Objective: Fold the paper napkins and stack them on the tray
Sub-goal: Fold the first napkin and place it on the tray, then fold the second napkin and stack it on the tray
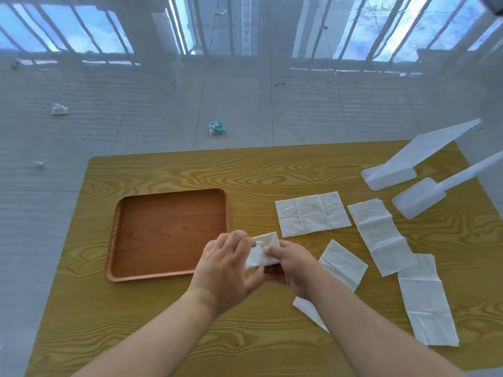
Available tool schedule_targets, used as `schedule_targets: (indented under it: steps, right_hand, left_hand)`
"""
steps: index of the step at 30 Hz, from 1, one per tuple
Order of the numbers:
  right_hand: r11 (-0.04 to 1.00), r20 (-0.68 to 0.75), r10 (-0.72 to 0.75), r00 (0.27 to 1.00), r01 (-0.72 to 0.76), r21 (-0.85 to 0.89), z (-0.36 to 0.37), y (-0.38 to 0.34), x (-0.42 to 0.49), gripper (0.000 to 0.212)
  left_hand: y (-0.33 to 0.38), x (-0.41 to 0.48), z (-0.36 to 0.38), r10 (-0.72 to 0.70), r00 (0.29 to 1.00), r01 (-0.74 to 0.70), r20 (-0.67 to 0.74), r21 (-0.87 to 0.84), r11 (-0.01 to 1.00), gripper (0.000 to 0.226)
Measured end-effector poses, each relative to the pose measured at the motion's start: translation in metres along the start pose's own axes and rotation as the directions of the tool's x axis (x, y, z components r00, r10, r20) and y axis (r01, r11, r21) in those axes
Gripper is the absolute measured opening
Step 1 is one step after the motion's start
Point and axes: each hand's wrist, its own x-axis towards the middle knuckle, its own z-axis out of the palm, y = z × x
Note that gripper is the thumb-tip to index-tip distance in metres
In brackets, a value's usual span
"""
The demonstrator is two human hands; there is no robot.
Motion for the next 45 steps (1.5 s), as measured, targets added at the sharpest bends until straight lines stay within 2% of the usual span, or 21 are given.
schedule_targets:
  steps: [1, 2, 3, 4, 5, 6, 7, 9, 10, 12, 16, 19, 21, 23, 24, 28, 31, 33, 36, 39, 45]
  right_hand:
    - [1.0, 0.006, -0.021, 1.0, 0.021, 0.011, 0.011, -0.005, 0.003, 0.019]
    - [0.999, 0.02, -0.038, 0.999, 0.038, 0.025, 0.023, -0.009, 0.007, 0.019]
    - [0.998, 0.039, -0.05, 0.998, 0.048, 0.041, 0.037, -0.014, 0.01, 0.019]
    - [0.997, 0.061, -0.055, 0.997, 0.051, 0.061, 0.052, -0.017, 0.014, 0.02]
    - [0.996, 0.081, -0.059, 0.995, 0.053, 0.077, 0.068, -0.02, 0.019, 0.02]
    - [0.996, 0.096, -0.063, 0.993, 0.056, 0.076, 0.083, -0.022, 0.024, 0.02]
    - [0.997, 0.102, -0.066, 0.993, 0.06, 0.057, 0.099, -0.025, 0.031, 0.019]
    - [0.993, 0.064, -0.081, 0.995, 0.086, -0.086, 0.127, -0.027, 0.045, 0.015]
    - [0.964, 0.025, -0.112, 0.993, 0.115, -0.238, 0.138, -0.027, 0.053, 0.012]
    - [0.848, -0.016, -0.187, 0.982, 0.153, -0.508, 0.156, -0.028, 0.069, 0.01]
    - [0.713, -0.056, -0.226, 0.972, 0.126, -0.689, 0.177, -0.034, 0.09, 0.017]
    - [0.39, -0.096, -0.428, 0.899, 0.087, -0.917, 0.165, -0.028, 0.085, 0.026]
    - [0.238, -0.044, -0.556, 0.83, 0.109, -0.965, 0.144, -0.014, 0.071, 0.026]
    - [0.161, -0.029, -0.628, 0.778, 0.093, -0.983, 0.111, 0.005, 0.051, 0.024]
    - [0.151, -0.056, -0.647, 0.76, 0.056, -0.987, 0.091, 0.016, 0.041, 0.029]
    - [0.303, -0.289, -0.649, 0.704, -0.109, -0.947, 0.005, 0.058, -0.003, 0.054]
    - [0.432, -0.466, -0.58, 0.668, -0.232, -0.871, -0.043, 0.082, -0.031, 0.056]
    - [0.469, -0.502, -0.541, 0.675, -0.253, -0.846, -0.057, 0.093, -0.04, 0.056]
    - [0.427, -0.42, -0.573, 0.704, -0.18, -0.886, -0.056, 0.098, -0.039, 0.049]
    - [0.351, -0.244, -0.623, 0.744, -0.013, -0.936, -0.038, 0.095, -0.029, 0.039]
    - [0.184, 0.104, -0.589, 0.801, 0.259, -0.948, -0.005, 0.083, -0.014, 0.039]
  left_hand:
    - [-0.008, 0.0, -0.008, -0.189, 0.982, 0.188, -0.001, -0.113, 0.976, 0.059]
    - [-0.018, 0.001, -0.016, -0.393, 0.918, 0.392, 0.05, -0.246, 0.886, 0.072]
    - [-0.029, 0.004, -0.027, -0.557, 0.812, 0.575, 0.173, -0.402, 0.713, 0.082]
    - [-0.043, 0.007, -0.036, -0.633, 0.694, 0.692, 0.344, -0.562, 0.453, 0.085]
    - [-0.059, 0.01, -0.044, -0.614, 0.598, 0.738, 0.516, -0.654, 0.169, 0.079]
    - [-0.076, 0.009, -0.048, -0.56, 0.55, 0.741, 0.62, -0.672, -0.017, 0.065]
    - [-0.094, 0.006, -0.053, -0.525, 0.546, 0.742, 0.652, -0.668, -0.059, 0.047]
    - [-0.128, -0.003, -0.059, -0.561, 0.58, 0.75, 0.59, -0.655, 0.087, 0.016]
    - [-0.145, -0.007, -0.06, -0.601, 0.593, 0.75, 0.536, -0.64, 0.169, 0.012]
    - [-0.175, -0.012, -0.062, -0.655, 0.609, 0.755, 0.447, -0.581, 0.305, 0.02]
    - [-0.207, -0.011, -0.062, -0.677, 0.643, 0.76, 0.358, -0.409, 0.506, 0.032]
    - [-0.203, -0.013, -0.055, -0.703, 0.689, 0.723, 0.175, -0.11, 0.682, 0.058]
    - [-0.186, -0.016, -0.049, -0.575, 0.81, 0.579, 0.112, 0.0, 0.816, 0.067]
    - [-0.158, -0.016, -0.038, -0.337, 0.93, 0.327, 0.146, 0.092, 0.941, 0.065]
    - [-0.143, -0.015, -0.031, -0.228, 0.953, 0.208, 0.199, 0.116, 0.971, 0.065]
    - [-0.079, -0.005, 0.003, 0.118, 0.906, -0.166, 0.407, 0.086, 0.982, 0.066]
    - [-0.033, -0.004, 0.027, 0.275, 0.829, -0.336, 0.488, 0.041, 0.941, 0.065]
    - [-0.01, -0.006, 0.039, 0.345, 0.771, -0.409, 0.535, 0.002, 0.912, 0.062]
    - [0.011, -0.013, 0.046, 0.464, 0.725, -0.511, 0.509, -0.054, 0.858, 0.054]
    - [0.009, -0.022, 0.048, 0.512, 0.691, -0.589, 0.51, -0.014, 0.808, 0.047]
    - [-0.014, -0.028, 0.046, 0.45, 0.776, -0.538, 0.442, 0.091, 0.838, 0.029]
